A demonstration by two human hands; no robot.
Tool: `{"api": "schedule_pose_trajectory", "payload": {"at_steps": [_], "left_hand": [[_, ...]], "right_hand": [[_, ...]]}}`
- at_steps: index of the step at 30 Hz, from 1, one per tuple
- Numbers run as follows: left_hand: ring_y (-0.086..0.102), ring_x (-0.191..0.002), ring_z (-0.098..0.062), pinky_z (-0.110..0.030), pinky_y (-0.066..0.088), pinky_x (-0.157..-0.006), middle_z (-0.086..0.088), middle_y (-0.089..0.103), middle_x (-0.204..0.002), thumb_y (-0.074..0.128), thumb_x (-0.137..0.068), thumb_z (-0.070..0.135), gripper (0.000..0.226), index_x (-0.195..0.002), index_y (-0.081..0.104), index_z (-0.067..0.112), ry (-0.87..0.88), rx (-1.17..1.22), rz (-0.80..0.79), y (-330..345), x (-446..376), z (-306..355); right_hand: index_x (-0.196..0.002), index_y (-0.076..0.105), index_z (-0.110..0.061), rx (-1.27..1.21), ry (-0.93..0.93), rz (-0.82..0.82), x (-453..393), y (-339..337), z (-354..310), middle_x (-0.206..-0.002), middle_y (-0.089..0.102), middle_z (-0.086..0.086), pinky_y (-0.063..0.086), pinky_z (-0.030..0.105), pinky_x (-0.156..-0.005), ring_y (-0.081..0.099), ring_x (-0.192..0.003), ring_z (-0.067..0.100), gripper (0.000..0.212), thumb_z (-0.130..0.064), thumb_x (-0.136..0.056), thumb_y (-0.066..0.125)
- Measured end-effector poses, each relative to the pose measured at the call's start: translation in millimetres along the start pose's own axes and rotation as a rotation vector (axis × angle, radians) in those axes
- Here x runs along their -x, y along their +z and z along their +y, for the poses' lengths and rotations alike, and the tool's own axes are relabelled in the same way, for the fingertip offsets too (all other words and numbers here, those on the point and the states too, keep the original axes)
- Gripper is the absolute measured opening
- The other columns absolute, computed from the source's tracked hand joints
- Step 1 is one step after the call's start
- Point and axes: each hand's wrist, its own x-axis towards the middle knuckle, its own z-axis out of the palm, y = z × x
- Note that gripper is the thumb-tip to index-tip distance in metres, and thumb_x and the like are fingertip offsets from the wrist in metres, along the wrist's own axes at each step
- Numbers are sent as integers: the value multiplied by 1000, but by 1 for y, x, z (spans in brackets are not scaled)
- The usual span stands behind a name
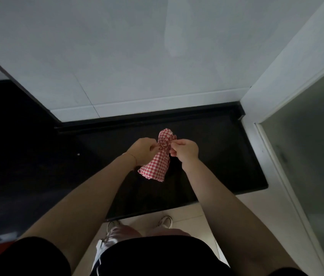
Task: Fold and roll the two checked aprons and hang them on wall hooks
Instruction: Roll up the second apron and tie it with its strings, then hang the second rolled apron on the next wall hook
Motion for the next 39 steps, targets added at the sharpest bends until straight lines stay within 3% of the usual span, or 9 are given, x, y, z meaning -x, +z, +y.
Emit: {"api": "schedule_pose_trajectory", "payload": {"at_steps": [6, 8, 10, 12, 13, 17, 25, 33, 39], "left_hand": [[53, -72, -11, -28, 49, -70, 0, 57, -85, 52, -96, 35, 24, -79, 56, 19, -39, -67, 16, -5, 5, -3], [56, -84, -11, -28, 53, -79, 0, 57, -103, 61, -91, 28, 8, -96, 58, 24, 27, 53, 125, 0, 6, 5], [55, -102, -14, -32, 51, -92, 1, 52, -119, 64, -89, 26, 21, -110, 60, 30, 88, 102, 146, 9, 6, 13], [52, -111, -17, -35, 47, -101, 0, 48, -127, 62, -92, 23, 20, -110, 64, 28, 57, 131, 151, 16, 5, 16], [52, -112, -17, -35, 45, -103, 0, 48, -128, 61, -93, 22, 18, -109, 66, 28, 39, 144, 162, 19, 4, 16], [50, -116, -14, -25, 40, -101, 2, 47, -131, 59, -95, 22, 24, -118, 65, 24, 28, 192, 179, 29, 3, 9], [47, -111, -11, -35, 45, -99, 7, 49, -121, 49, -98, 24, 23, -112, 67, 24, 56, 225, 261, 30, 5, 11], [49, -111, -14, -39, 37, -100, 9, 54, -122, 46, -97, 34, 27, -114, 66, 36, 76, 10, 337, -9, 6, 25], [56, -108, -18, -44, 43, -98, 4, 60, -114, 42, -88, 44, 32, -111, 64, 42, 244, 5, 338, -86, 6, 85]], "right_hand": [[-109, 62, -11, 284, -131, -141, -2, -1, -2, -91, 67, 3, 51, 19, -59, 66, -72, 11, 14, -13, -98, 55], [-104, 60, -11, 446, -163, -174, -3, -4, -8, -89, 65, 5, 49, 22, -59, 62, -69, 13, 12, -18, -100, 51], [-101, 59, -10, 624, -175, -228, -1, -4, -13, -90, 63, 8, 53, 31, -70, 60, -73, 17, 17, -22, -102, 46], [-102, 58, -7, 823, -146, -321, 2, -4, -15, -90, 61, 11, 53, 37, -77, 58, -74, 20, 24, -23, -104, 41], [-100, 58, -7, 845, -114, -362, 4, -5, -15, -86, 59, 10, 53, 36, -71, 57, -70, 19, 27, -25, -105, 39], [-80, 53, -16, 315, 67, -430, 9, -12, -14, -64, 48, -1, 33, 22, -45, 39, -47, 10, 28, -33, -101, 45], [-70, 50, -17, -46, 92, -374, 19, -14, -19, -58, 44, -3, 30, 23, -48, 36, -48, 9, 26, -16, -96, 48], [-68, 49, -15, -123, -57, -383, 38, -22, -47, -57, 42, -2, 24, 25, -47, 32, -47, 9, 28, -10, -95, 46], [-61, 37, -20, -109, -320, -336, 60, -55, -120, -53, 32, -1, 16, 30, -48, 25, -45, 13, 34, -9, -92, 43]]}}
